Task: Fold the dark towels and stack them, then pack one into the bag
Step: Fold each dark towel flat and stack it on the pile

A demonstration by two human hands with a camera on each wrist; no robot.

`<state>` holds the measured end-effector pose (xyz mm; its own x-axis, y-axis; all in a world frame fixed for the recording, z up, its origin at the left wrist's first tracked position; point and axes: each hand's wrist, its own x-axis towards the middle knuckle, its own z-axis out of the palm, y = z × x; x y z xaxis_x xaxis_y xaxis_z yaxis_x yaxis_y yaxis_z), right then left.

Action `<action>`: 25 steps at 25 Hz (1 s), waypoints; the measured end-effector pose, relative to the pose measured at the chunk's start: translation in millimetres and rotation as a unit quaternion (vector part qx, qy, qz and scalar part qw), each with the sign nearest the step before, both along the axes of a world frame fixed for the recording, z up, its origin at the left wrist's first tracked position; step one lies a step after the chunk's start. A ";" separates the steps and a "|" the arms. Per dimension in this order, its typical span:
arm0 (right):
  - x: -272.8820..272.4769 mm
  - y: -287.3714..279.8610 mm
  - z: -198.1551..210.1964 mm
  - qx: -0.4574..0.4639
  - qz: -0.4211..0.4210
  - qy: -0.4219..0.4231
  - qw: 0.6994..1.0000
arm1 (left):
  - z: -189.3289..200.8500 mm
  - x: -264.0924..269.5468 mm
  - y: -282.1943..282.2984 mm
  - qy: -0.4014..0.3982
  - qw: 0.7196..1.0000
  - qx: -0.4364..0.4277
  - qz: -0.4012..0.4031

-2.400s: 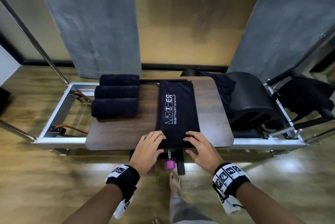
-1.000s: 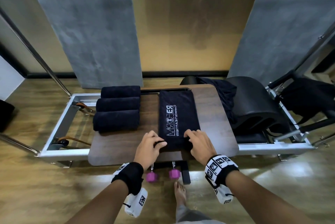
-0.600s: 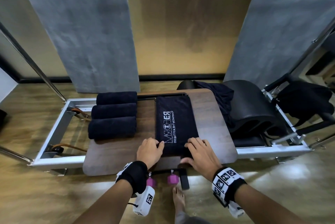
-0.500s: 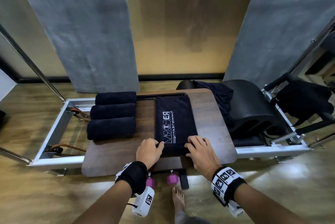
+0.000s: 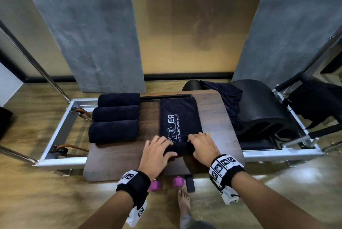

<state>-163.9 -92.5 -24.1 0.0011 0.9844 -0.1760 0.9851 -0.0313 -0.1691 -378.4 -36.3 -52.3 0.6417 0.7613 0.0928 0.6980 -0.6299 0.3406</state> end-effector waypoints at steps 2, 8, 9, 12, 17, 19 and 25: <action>4.6 3.2 0.3 0.009 -0.024 0.067 0.997 | 1.4 5.4 6.5 0.011 1.000 -0.008 0.010; 12.5 -2.0 -3.4 0.055 0.047 0.038 0.997 | 7.3 30.6 29.3 0.059 0.995 -0.043 0.065; 13.8 -2.6 -7.1 0.063 0.068 0.011 0.996 | 8.2 32.4 31.3 0.061 0.995 -0.052 0.063; 16.4 6.6 -9.6 0.072 0.086 0.003 0.994 | 9.3 32.0 34.7 0.047 0.997 -0.035 0.040; 18.6 33.1 -5.3 0.050 0.052 0.024 0.997 | 13.7 17.8 37.3 0.010 1.000 0.012 0.021; 20.5 40.8 -3.8 0.033 0.040 0.031 0.998 | 17.3 15.5 41.8 0.032 0.999 0.003 -0.015; 28.3 44.8 0.0 0.059 0.007 0.174 0.983 | 21.6 25.1 60.7 0.014 0.999 -0.042 -0.008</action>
<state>-135.6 -47.7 -24.1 -0.0520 0.9975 -0.0484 0.8675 0.0211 -0.4970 -353.3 24.4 -30.7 0.6549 0.7557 0.0114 0.6983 -0.6108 0.3732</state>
